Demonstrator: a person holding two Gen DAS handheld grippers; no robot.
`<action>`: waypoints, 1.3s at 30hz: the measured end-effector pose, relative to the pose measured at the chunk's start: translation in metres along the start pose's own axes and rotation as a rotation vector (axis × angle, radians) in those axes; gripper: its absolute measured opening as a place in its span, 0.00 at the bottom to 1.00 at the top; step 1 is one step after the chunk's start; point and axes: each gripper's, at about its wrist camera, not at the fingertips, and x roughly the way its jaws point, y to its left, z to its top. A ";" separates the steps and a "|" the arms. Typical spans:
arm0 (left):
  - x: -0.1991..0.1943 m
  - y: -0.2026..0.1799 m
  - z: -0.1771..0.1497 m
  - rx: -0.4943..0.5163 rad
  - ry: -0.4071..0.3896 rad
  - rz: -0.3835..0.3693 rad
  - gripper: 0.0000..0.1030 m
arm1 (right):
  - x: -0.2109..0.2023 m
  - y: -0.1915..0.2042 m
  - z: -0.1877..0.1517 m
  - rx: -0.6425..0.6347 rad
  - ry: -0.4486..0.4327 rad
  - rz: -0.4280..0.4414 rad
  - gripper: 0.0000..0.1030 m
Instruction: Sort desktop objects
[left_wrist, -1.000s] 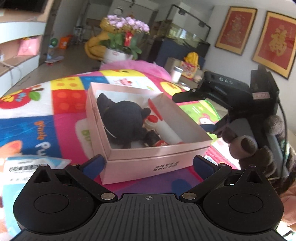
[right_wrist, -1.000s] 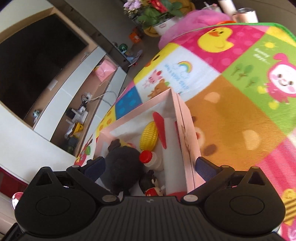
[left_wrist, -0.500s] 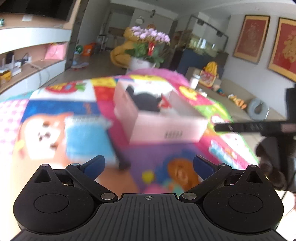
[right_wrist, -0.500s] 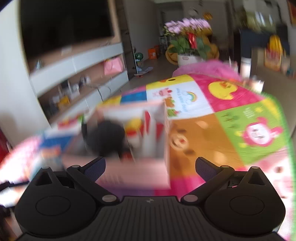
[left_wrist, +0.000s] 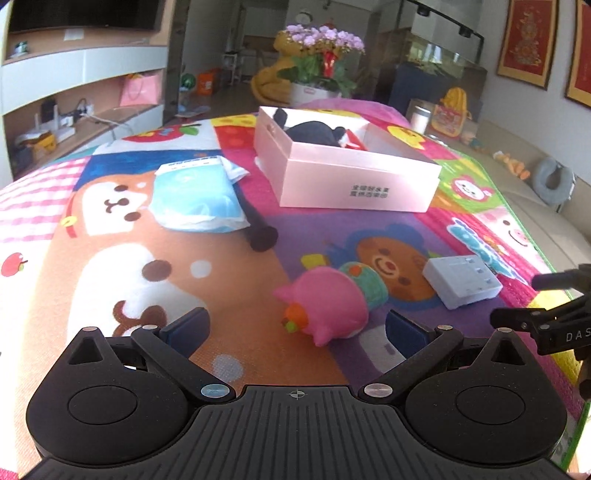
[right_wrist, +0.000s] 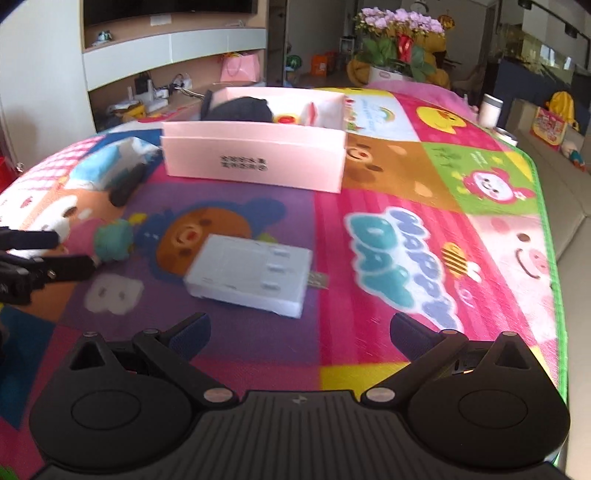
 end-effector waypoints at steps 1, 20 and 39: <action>-0.001 0.001 -0.001 -0.006 -0.004 0.000 1.00 | 0.002 -0.003 0.000 -0.005 0.006 -0.021 1.00; 0.002 -0.010 -0.001 0.034 0.013 -0.007 1.00 | 0.044 -0.020 0.028 0.169 -0.006 -0.017 1.00; 0.019 -0.037 0.010 0.068 0.058 -0.103 1.00 | 0.028 -0.009 0.010 0.164 -0.012 -0.050 1.00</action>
